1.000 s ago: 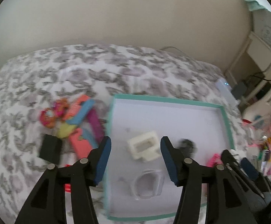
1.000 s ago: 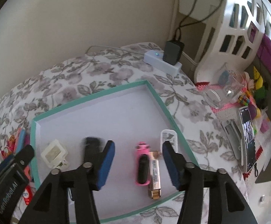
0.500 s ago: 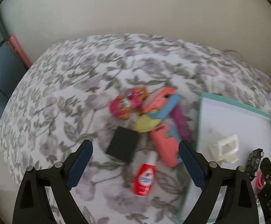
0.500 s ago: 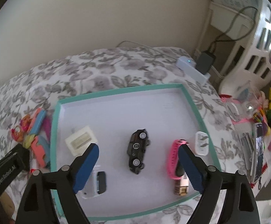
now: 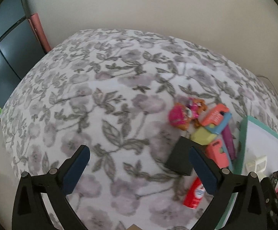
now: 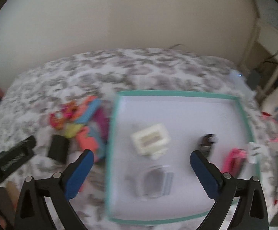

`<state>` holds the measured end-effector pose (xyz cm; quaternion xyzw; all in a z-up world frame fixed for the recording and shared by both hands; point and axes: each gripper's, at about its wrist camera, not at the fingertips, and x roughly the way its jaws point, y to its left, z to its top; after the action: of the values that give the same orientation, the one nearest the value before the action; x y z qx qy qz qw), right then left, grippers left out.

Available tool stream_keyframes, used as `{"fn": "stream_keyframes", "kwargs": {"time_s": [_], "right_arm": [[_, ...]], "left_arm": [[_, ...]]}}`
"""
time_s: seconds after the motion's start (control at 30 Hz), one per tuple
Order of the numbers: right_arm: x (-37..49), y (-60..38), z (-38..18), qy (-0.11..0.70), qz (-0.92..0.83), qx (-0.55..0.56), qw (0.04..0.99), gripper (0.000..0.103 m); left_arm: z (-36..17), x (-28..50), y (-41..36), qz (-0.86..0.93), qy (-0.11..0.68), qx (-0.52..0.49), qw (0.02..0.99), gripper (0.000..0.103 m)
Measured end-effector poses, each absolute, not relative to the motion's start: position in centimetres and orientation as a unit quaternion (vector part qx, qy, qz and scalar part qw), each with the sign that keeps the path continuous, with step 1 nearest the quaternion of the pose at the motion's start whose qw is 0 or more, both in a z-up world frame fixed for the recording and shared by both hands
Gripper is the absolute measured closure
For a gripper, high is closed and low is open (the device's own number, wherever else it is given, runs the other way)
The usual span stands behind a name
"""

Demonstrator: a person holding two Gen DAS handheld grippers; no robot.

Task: Organize rigid objects
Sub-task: 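Move both grippers back to the pile and lower the right gripper onto the red bottle, then grasp the red LION bottle with the right gripper while the left gripper grasps the black charger plug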

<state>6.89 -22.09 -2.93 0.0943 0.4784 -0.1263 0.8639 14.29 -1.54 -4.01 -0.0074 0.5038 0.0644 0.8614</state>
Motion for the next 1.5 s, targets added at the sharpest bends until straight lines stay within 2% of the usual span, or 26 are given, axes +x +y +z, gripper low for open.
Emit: {"fn": "stream_keyframes", "kwargs": {"time_s": [0.3, 0.43, 0.57, 0.63, 0.73, 0.8, 0.9, 1.07, 1.1, 1.17, 1.23, 1.5], "right_arm": [[8.7, -18.3, -4.4, 0.495, -0.056, 0.122, 0.858, 0.002], [9.5, -16.8, -5.7, 0.516, -0.036, 0.117, 0.848, 0.017], [9.9, -15.6, -6.9, 0.531, -0.033, 0.101, 0.841, 0.024], [10.1, -15.0, -7.0, 0.534, -0.030, 0.087, 0.841, 0.035], [10.2, -14.5, -7.5, 0.541, -0.029, 0.078, 0.837, 0.039], [10.2, -14.1, -7.8, 0.546, -0.026, 0.068, 0.835, 0.048], [10.4, -13.5, -8.5, 0.554, -0.019, 0.062, 0.830, 0.050], [10.4, -12.9, -9.4, 0.567, -0.007, 0.060, 0.822, 0.058], [10.4, -12.8, -9.6, 0.569, -0.008, 0.056, 0.821, 0.063], [10.5, -13.0, -9.8, 0.573, -0.011, 0.059, 0.818, 0.065], [10.5, -13.2, -10.0, 0.574, -0.014, 0.064, 0.816, 0.073], [10.2, -14.7, -10.0, 0.577, -0.016, 0.095, 0.811, 0.073]], "left_arm": [[-5.8, 14.7, 1.7, 0.082, 0.528, -0.010, 0.845, 0.000], [-6.9, 14.8, 2.6, 0.083, 0.542, -0.021, 0.836, 0.001], [-7.8, 15.0, 2.9, 0.084, 0.552, -0.027, 0.829, 0.000], [-8.3, 15.1, 3.1, 0.084, 0.556, -0.029, 0.827, 0.001], [-8.8, 15.3, 3.5, 0.085, 0.562, -0.034, 0.822, 0.001], [-9.1, 15.3, 3.7, 0.085, 0.564, -0.039, 0.821, 0.001], [-9.3, 15.4, 3.9, 0.081, 0.566, -0.046, 0.819, 0.001], [-9.5, 15.6, 3.6, 0.069, 0.567, -0.051, 0.819, 0.001], [-9.5, 15.6, 3.6, 0.066, 0.567, -0.051, 0.820, 0.001], [-9.5, 15.6, 3.4, 0.059, 0.567, -0.054, 0.820, 0.001], [-9.4, 15.7, 3.2, 0.054, 0.565, -0.054, 0.821, 0.001], [-9.2, 15.9, 2.3, 0.019, 0.557, -0.067, 0.828, 0.001]]}}
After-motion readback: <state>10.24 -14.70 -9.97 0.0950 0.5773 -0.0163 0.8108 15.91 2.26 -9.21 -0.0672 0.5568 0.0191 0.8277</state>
